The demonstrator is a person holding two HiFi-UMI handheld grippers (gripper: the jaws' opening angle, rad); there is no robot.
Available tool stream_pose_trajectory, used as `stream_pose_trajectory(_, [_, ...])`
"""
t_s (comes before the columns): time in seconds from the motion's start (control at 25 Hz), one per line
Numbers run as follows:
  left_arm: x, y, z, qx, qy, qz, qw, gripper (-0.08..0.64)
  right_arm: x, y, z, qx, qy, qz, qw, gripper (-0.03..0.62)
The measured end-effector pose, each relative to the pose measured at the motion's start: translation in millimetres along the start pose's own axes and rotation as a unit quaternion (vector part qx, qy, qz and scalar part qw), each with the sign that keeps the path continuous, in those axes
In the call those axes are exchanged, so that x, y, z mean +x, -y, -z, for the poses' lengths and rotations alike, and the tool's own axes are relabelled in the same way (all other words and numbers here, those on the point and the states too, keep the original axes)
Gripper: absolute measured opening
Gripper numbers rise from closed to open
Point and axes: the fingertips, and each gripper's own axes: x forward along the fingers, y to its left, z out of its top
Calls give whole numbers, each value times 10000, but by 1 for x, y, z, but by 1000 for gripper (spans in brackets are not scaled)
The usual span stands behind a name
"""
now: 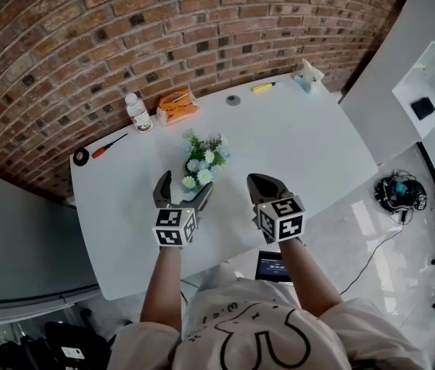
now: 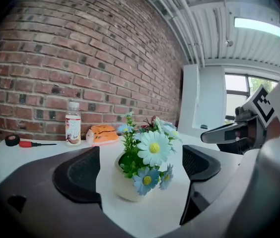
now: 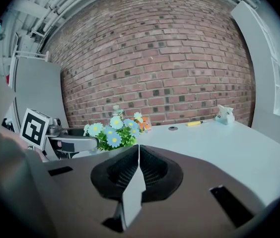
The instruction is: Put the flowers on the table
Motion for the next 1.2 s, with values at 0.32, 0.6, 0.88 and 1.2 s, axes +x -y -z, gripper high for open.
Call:
stream_pose_trajectory(0.32, [-15,-3,-14,59,27,-57,10000,505,-9,-6,-16,163,188,57,9997,20])
stream_pose_trajectory(0.6, [-24,-3,-25,36,52,-66,10000,504,-14,-8,-28,198,325,75,9992,18])
stream_pose_trajectory(0.88, [-51,-1,-48,75,403,-116,9991,503,-24,-21,-41,92,477,-43,9988,18])
stream_pose_trajectory(1.2, [-90,21,-87,492,739,9,9961,502,-42,-34,-68,-264,779,-157,9965,18])
